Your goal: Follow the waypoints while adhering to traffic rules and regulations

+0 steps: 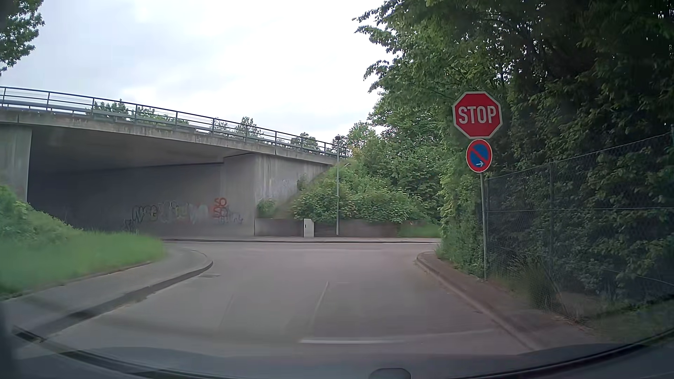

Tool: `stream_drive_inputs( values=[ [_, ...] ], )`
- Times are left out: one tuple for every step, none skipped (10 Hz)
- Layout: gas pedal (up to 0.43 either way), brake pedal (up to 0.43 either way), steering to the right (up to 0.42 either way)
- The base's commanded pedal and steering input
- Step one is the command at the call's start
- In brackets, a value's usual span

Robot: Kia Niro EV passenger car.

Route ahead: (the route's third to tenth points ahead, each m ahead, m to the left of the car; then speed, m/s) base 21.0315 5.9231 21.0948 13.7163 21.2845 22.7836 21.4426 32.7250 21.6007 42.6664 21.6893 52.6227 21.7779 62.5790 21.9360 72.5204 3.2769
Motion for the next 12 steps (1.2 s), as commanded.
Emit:
stream_drive_inputs(
  values=[
    [0.000,0.134,-0.009],
    [0.000,0.159,-0.009],
    [0.000,0.165,-0.009],
    [0.000,0.183,-0.009],
    [0.000,0.201,-0.008],
    [0.000,0.195,-0.008],
    [0.000,0.189,-0.008],
    [0.000,0.183,-0.008],
    [0.000,0.177,-0.008],
    [0.000,0.171,-0.008],
    [0.000,0.165,-0.008],
    [0.000,0.165,-0.008]
  ],
)
